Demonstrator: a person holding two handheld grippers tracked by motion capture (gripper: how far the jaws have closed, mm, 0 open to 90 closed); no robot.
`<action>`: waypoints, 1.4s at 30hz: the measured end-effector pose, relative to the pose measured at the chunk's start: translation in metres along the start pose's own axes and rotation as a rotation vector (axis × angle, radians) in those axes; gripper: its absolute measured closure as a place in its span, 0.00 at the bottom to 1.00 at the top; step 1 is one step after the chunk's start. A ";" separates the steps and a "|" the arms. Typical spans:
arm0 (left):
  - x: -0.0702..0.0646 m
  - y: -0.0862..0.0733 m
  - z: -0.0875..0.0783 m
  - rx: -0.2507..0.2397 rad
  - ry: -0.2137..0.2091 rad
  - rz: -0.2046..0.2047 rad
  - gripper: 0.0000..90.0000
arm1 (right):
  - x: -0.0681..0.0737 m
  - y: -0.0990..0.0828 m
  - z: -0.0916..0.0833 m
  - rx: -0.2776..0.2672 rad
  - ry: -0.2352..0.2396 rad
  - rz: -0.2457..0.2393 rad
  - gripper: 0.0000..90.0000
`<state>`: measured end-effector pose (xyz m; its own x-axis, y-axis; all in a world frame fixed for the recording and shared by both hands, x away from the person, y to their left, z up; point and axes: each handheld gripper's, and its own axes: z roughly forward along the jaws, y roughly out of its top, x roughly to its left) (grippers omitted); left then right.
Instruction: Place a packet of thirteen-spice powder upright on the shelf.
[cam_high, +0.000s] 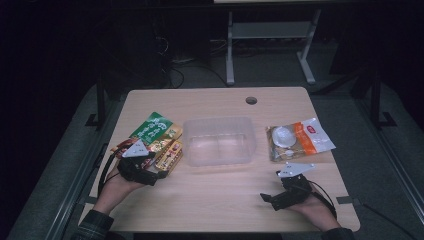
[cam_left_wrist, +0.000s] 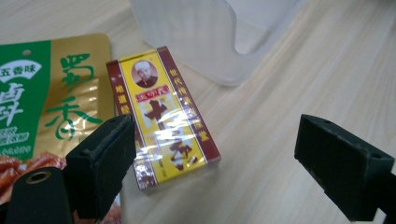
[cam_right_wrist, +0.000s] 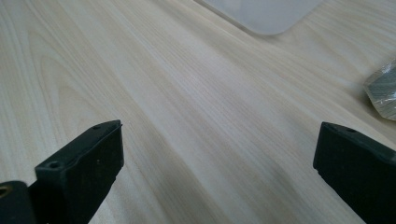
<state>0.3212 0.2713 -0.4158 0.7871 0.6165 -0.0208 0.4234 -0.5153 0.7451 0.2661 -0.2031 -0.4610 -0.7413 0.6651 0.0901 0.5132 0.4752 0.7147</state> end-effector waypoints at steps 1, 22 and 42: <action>0.001 0.002 0.001 0.001 0.004 0.001 0.13 | 0.000 0.000 0.000 0.002 0.000 -0.002 0.01; 0.016 0.024 0.039 0.062 0.082 -0.001 0.13 | 0.001 0.000 -0.001 0.003 -0.004 -0.012 0.02; 0.024 0.016 0.068 0.180 0.125 -0.061 0.14 | 0.000 -0.001 0.000 0.008 -0.002 -0.011 0.02</action>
<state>0.3779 0.2375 -0.4496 0.7004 0.7132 0.0290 0.5507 -0.5658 0.6137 0.2657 -0.2031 -0.4616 -0.7461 0.6609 0.0804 0.5083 0.4875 0.7099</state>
